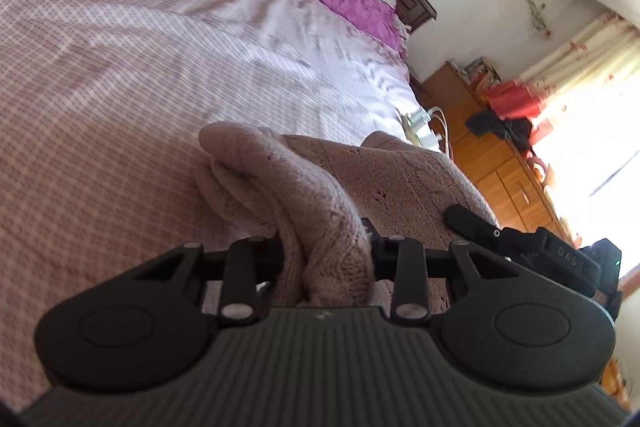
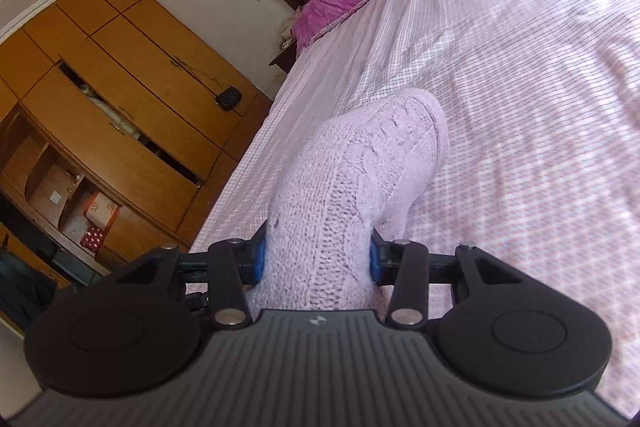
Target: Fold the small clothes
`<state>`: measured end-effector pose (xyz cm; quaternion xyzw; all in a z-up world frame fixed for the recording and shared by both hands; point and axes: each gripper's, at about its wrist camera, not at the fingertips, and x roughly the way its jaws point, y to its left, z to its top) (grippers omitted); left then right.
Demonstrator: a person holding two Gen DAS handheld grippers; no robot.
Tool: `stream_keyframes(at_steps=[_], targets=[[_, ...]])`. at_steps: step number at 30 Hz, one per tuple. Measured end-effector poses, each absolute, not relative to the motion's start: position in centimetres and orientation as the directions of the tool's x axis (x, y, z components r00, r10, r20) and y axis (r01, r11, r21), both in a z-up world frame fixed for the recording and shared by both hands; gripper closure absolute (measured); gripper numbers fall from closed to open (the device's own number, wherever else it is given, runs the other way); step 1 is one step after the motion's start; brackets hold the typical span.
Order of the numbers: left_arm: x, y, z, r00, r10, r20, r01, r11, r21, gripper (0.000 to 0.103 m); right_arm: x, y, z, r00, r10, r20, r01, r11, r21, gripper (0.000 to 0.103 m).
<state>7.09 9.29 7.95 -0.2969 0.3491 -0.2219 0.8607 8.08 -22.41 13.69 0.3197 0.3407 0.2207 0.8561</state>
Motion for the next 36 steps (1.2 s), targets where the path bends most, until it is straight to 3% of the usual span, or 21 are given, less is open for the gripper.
stream_keyframes(at_steps=[5,9,15,18,25,28,33,36], targets=[[3.9,6.3,5.9,0.616,-0.570,-0.543,0.215,0.786,-0.580,0.067,1.9,-25.0,11.5,0.694,0.532,-0.485,-0.108,0.743,0.661,0.054],[2.5,4.5,3.7,0.589,-0.466,-0.660,0.237,0.880,-0.411,0.064,0.0,-25.4,7.3,0.663,0.473,-0.581,-0.042,0.798,0.601,0.052],[1.3,5.9,3.7,0.597,-0.471,-0.649,0.216,0.874,-0.436,0.057,-2.0,-25.3,5.1,0.699,0.425,-0.575,-0.035,0.824,0.565,0.040],[0.2,6.0,4.4,0.621,-0.433,-0.653,0.211,0.895,-0.392,0.053,-3.0,-24.7,5.8,0.715,0.397,-0.576,-0.048,0.850,0.525,0.035],[-3.2,5.7,6.6,0.686,-0.326,-0.651,0.203,0.944,-0.258,0.055,-7.3,-23.4,8.2,0.761,0.314,-0.567,-0.063,0.907,0.417,0.029],[-4.3,5.6,6.9,0.715,-0.266,-0.647,0.169,0.963,-0.209,0.040,-8.9,-22.7,9.1,0.776,0.297,-0.556,-0.078,0.920,0.383,0.026],[-6.1,5.1,6.9,0.736,-0.207,-0.644,0.126,0.977,-0.169,0.039,-11.0,-21.6,9.8,0.787,0.297,-0.540,-0.102,0.927,0.362,0.024],[-7.1,4.4,6.9,0.746,-0.171,-0.644,0.106,0.985,-0.139,0.028,-12.2,-21.1,10.0,0.794,0.277,-0.542,-0.097,0.936,0.338,0.018]])
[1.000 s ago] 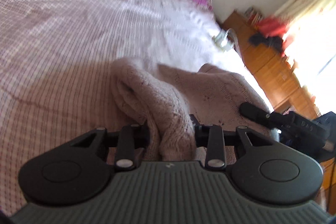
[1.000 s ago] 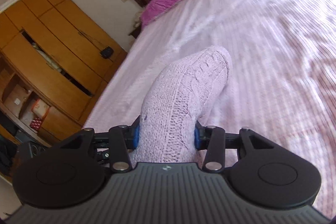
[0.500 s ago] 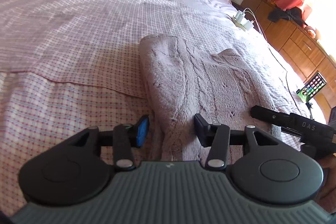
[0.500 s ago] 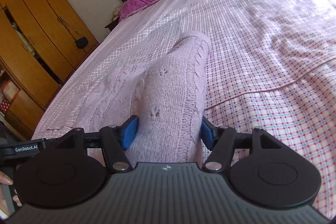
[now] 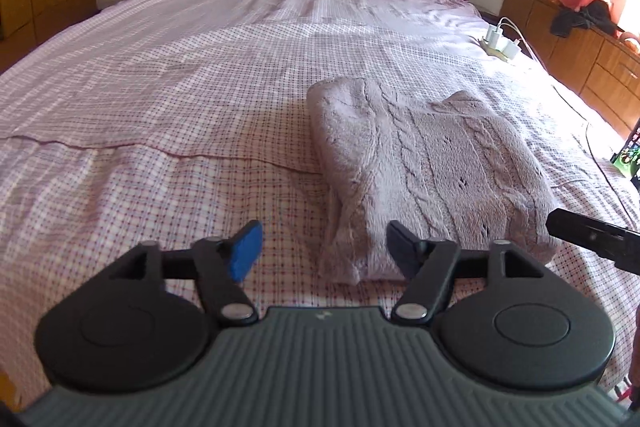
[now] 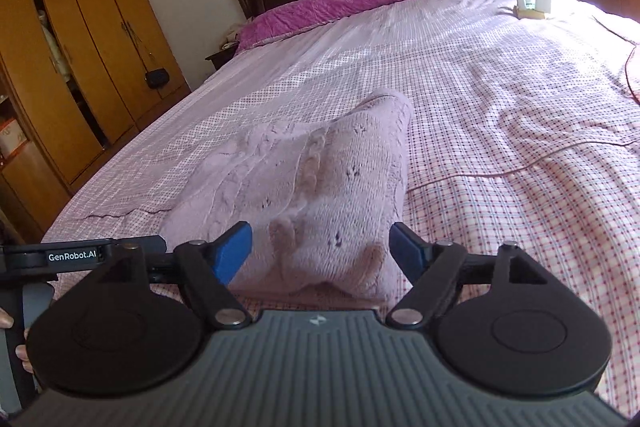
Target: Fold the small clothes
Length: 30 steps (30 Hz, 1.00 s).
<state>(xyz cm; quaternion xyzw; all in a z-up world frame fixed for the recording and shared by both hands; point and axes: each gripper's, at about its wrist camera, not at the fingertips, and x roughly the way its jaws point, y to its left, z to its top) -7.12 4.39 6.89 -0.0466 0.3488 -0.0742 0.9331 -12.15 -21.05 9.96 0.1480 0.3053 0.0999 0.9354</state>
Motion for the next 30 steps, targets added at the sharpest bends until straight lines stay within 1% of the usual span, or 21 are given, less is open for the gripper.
stream_keyframes(at_steps=[4,10,13,19,25,30], targets=[[-8.1,3.1,6.6,0.756,-0.118,-0.644,0.080,0.993,-0.087,0.024,-13.2,-20.4,9.8,0.801,0.257,-0.541,-0.091,0.945,0.314,0.012],[-8.7,1.0,5.8,0.751,-0.083,-0.655,0.088,0.996,-0.026,0.023,-13.8,-19.4,8.5,0.795,0.222,-0.565,-0.082,0.962,0.262,0.007],[-8.6,0.2,5.2,0.744,-0.062,-0.666,0.077,0.997,-0.007,0.023,-13.6,-19.2,7.7,0.781,0.211,-0.588,-0.072,0.965,0.251,0.006],[-8.2,-0.5,3.9,0.703,-0.075,-0.707,0.071,0.997,-0.036,0.023,-12.8,-19.6,6.1,0.757,0.197,-0.623,-0.033,0.963,0.266,0.005],[-8.1,-1.5,2.9,0.686,-0.051,-0.726,0.080,0.997,0.006,0.023,-12.0,-20.0,4.7,0.729,0.185,-0.659,0.010,0.960,0.281,0.004],[-7.9,-1.7,2.5,0.678,-0.042,-0.734,0.079,0.997,0.015,0.023,-11.8,-19.8,4.4,0.724,0.185,-0.665,0.004,0.962,0.272,0.004]])
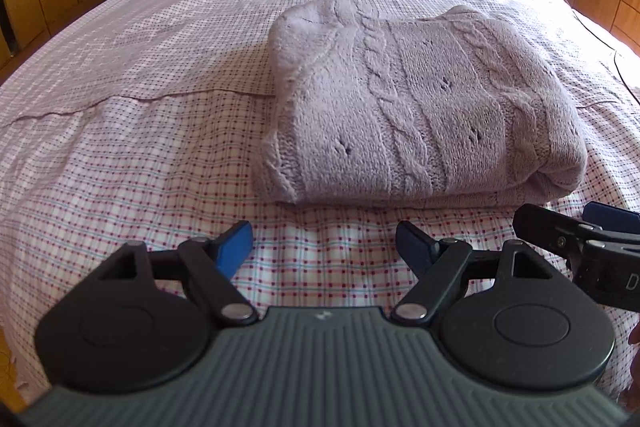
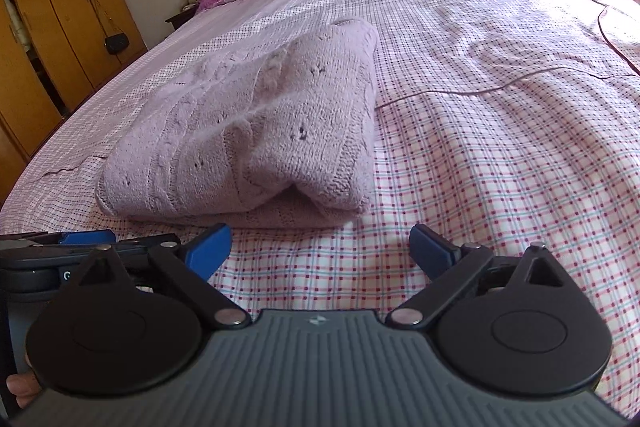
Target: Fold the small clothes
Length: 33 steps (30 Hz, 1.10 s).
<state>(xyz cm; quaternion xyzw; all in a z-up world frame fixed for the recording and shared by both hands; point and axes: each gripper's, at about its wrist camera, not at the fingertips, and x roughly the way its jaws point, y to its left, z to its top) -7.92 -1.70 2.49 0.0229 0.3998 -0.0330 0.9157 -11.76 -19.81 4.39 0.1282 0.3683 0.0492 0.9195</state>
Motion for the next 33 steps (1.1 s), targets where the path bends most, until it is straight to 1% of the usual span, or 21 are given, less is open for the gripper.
stream_keyframes(at_steps=[33], targets=[[-8.26,-2.10,2.30,0.677,-0.079,-0.732,0.107,0.994,-0.008,0.022,-11.49,-19.73,4.01,0.719,0.184,-0.670,0.009,0.962,0.274,0.003]])
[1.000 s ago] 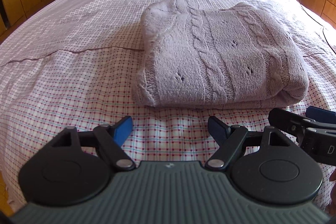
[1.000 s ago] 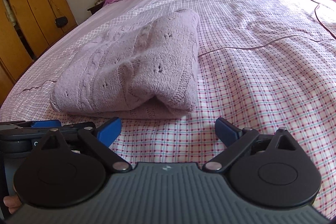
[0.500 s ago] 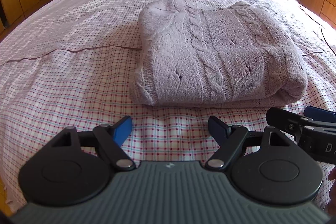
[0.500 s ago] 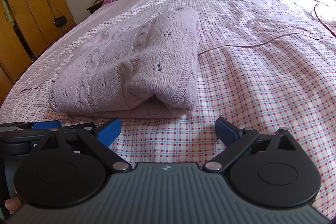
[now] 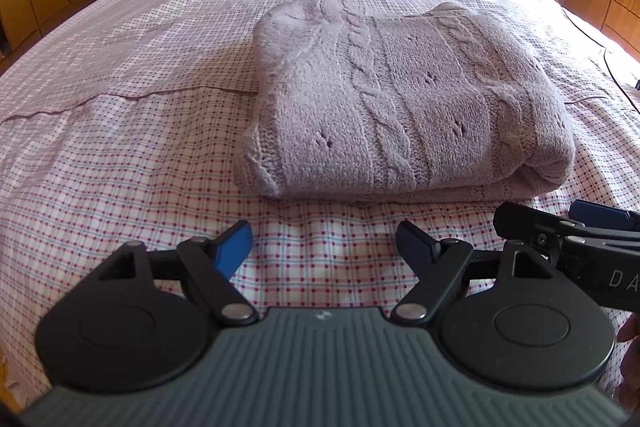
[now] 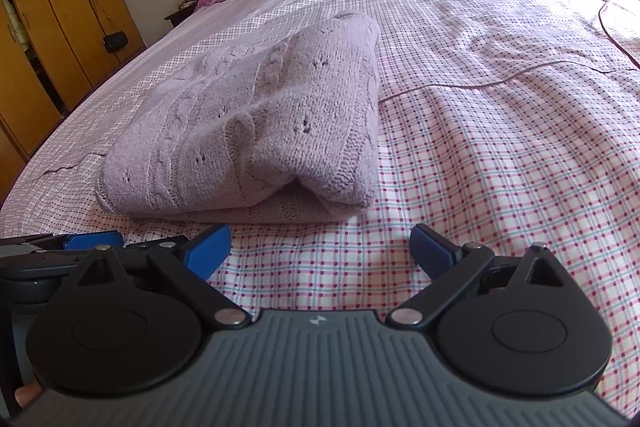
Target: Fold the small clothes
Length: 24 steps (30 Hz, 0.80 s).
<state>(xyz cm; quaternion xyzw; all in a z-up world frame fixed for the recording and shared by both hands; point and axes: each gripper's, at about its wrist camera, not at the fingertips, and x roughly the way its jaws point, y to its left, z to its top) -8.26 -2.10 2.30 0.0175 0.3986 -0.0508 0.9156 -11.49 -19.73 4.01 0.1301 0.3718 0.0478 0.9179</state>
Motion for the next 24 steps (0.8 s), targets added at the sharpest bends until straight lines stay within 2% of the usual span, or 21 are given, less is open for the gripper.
stream_keyframes(at_steps=[24], targets=[[-8.31,-2.01,2.37,0.676,-0.085,-0.732,0.107,0.994,-0.017,0.022,-11.50,-19.70,4.01,0.719,0.184,-0.670,0.010,0.961,0.275,0.003]])
